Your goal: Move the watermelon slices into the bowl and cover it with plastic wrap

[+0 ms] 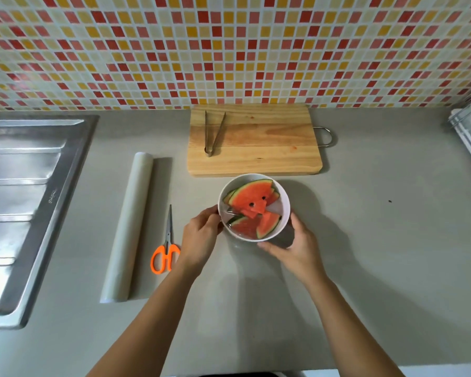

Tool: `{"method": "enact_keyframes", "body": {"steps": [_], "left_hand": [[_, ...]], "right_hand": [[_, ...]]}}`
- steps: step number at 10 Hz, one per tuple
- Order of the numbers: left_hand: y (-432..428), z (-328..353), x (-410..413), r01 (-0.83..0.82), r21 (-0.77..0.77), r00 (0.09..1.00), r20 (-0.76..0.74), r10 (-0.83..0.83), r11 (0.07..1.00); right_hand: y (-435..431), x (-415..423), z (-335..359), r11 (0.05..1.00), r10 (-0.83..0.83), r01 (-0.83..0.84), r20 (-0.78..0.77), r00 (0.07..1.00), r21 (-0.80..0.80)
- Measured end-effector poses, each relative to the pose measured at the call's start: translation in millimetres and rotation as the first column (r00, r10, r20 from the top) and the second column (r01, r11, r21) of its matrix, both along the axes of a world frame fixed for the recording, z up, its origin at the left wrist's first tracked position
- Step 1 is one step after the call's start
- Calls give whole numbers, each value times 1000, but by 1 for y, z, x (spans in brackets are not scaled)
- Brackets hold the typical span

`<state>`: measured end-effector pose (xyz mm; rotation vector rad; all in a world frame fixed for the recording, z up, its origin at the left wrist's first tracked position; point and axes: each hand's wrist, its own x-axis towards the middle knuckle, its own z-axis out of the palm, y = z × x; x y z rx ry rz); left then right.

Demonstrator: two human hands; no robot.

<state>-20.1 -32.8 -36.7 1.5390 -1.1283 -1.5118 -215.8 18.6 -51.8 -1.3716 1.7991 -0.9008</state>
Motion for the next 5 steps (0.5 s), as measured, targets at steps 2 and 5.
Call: {"method": "enact_keyframes", "body": {"steps": [2, 5], "left_hand": [[-22, -8, -7, 58, -36, 998, 14, -58, 998], [-29, -14, -11, 22, -43, 999, -40, -24, 999]], "right_hand": [[-23, -7, -4, 1000, -30, 29, -71, 997, -9], [-36, -13, -13, 1000, -4, 3, -65, 998, -7]]}}
